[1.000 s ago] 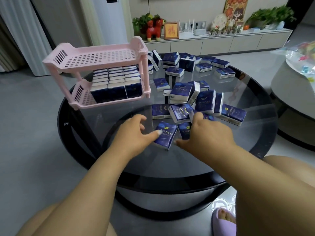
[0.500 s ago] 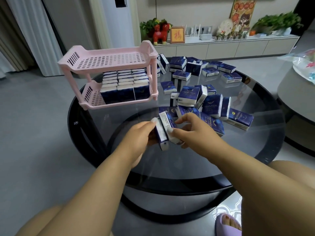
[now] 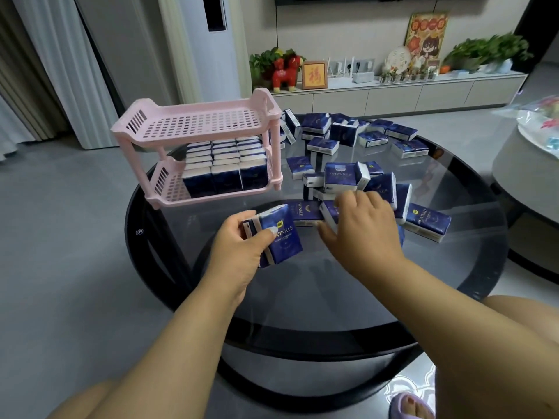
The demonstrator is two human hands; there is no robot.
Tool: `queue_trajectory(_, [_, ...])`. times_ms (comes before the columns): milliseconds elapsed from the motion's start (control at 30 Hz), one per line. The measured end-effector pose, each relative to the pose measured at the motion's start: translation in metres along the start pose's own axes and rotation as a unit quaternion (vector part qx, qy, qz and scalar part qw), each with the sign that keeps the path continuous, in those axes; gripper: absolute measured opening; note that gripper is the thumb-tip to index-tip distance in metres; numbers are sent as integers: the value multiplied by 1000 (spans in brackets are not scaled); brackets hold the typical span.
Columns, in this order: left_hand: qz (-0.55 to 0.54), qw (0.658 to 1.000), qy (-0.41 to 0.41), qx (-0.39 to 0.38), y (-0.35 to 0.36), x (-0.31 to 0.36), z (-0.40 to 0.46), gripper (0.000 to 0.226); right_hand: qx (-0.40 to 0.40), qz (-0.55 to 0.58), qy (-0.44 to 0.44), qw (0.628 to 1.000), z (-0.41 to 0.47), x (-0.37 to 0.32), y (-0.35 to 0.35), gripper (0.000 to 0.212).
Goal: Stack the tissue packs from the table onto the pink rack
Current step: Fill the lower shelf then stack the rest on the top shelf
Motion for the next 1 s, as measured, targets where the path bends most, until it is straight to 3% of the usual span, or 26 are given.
queue_trajectory(133, [24, 999, 33, 1, -8, 7, 2, 50, -74, -88, 57, 992, 3, 20, 20, 65])
queue_trajectory(200, [39, 998, 45, -3, -11, 10, 3, 51, -82, -97, 59, 990, 4, 25, 27, 64])
queue_trajectory(400, [55, 997, 49, -26, -16, 12, 6, 55, -95, -41, 54, 993, 7, 22, 29, 43])
queue_trajectory(700, [56, 998, 21, -22, -26, 4, 15, 47, -167, 55, -7, 984, -5, -2, 29, 46])
queue_trajectory(800, [3, 1000, -15, -5, -31, -1, 17, 42, -113, 137, -38, 983, -4, -7, 9, 48])
queue_trajectory(900, [-42, 998, -40, -13, -32, -3, 19, 39, -32, 202, -143, 968, -9, -28, -17, 52])
queue_trajectory(1000, [-52, 997, -51, -39, -25, -4, 16, 39, -2, 225, -220, 949, -17, -47, -23, 53])
Point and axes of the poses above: each hand's wrist, its own z-axis towards the middle knuckle, its own y-axis out of the palm, x = y × z, the point moved 9 cm from there along z, towards the middle knuckle, and after that the axes turned 7 degrees about -z, right-handed, at the moved point
